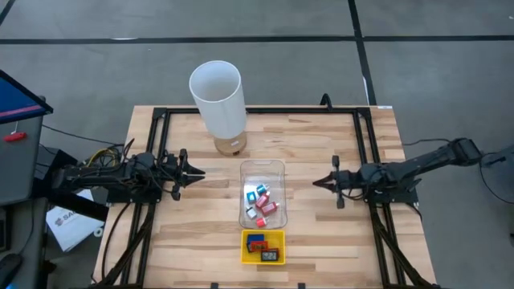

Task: Pick & Place Office items
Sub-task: Return to Home Position

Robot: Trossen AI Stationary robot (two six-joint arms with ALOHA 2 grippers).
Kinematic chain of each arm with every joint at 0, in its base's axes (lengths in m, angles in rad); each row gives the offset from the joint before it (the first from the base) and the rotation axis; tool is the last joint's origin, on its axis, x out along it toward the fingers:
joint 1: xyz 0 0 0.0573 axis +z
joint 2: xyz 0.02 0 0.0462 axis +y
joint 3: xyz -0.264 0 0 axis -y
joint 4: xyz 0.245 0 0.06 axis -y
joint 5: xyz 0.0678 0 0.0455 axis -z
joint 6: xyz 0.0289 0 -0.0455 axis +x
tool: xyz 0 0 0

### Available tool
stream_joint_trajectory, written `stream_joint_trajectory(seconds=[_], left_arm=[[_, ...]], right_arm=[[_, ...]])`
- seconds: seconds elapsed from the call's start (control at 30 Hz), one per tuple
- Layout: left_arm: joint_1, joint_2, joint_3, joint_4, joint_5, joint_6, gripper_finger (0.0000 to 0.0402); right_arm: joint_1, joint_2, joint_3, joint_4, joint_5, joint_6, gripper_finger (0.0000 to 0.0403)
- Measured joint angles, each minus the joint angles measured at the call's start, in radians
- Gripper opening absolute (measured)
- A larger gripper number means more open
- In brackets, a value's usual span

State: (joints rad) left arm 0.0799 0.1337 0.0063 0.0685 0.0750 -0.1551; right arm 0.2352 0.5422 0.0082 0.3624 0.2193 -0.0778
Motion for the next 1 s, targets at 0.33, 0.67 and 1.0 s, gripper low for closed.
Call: stream_joint_trajectory(seconds=[0.33,0.67,1.0], left_arm=[[0.0,0.0,0.0,0.0,0.0,0.0,0.0071],[0.0,0.0,0.0,0.0,0.0,0.0,0.0071],[0.0,0.0,0.0,0.0,0.0,0.0,0.0071]], right_arm=[[-0.003,-0.194,-0.001,-0.296,0.156,0.133,0.0],[-0.074,-0.356,-0.001,-0.338,-0.147,0.097,0.0],[-0.21,-0.419,-0.002,-0.347,-0.195,0.037,0.0]])
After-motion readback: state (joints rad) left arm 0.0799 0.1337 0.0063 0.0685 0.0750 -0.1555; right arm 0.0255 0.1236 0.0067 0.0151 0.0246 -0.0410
